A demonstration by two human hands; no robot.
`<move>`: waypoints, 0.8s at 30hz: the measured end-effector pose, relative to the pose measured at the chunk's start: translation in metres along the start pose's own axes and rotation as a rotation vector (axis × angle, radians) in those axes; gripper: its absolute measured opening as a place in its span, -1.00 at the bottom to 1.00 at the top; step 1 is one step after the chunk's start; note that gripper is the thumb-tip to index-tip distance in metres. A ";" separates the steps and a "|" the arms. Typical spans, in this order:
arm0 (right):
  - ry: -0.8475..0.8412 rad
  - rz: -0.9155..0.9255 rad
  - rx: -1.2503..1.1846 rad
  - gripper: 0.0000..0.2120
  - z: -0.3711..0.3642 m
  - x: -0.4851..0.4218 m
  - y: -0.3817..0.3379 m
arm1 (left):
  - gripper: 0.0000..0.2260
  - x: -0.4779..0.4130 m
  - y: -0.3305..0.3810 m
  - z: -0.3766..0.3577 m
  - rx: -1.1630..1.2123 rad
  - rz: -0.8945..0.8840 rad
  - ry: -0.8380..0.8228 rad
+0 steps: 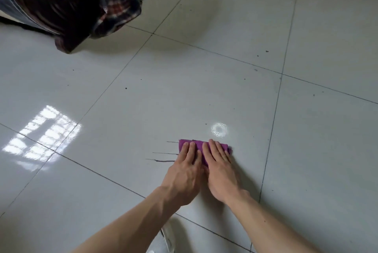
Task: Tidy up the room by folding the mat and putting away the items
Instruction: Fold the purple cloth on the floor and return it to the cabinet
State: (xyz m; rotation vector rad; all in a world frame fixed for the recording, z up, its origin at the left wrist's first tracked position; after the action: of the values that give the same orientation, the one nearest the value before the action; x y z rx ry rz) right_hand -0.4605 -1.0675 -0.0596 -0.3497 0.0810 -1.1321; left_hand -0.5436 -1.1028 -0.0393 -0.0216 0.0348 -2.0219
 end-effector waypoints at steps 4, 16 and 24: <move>0.064 -0.045 -0.046 -0.36 0.011 0.023 0.038 | -0.51 -0.023 0.035 0.001 0.041 -0.107 0.004; 0.088 -0.227 -0.065 -0.31 0.023 0.012 0.099 | -0.43 -0.090 0.059 0.000 -0.051 -0.230 -0.119; 0.085 -0.179 -0.054 -0.30 0.034 -0.039 0.088 | -0.39 -0.120 0.016 -0.006 0.047 -0.106 -0.133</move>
State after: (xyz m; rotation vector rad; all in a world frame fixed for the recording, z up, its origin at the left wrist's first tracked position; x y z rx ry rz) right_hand -0.3923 -0.9911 -0.0601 -0.3618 0.1576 -1.3238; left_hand -0.4773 -1.0014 -0.0459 -0.1306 -0.1004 -2.1219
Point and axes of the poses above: each hand's wrist, its own x-axis away from the middle knuckle, its own z-axis out of the back of the hand, y = z × x, the point moved 7 cm from there along -x, towards the middle knuckle, and after that the axes turned 4 degrees about y, right-handed, at the moved point
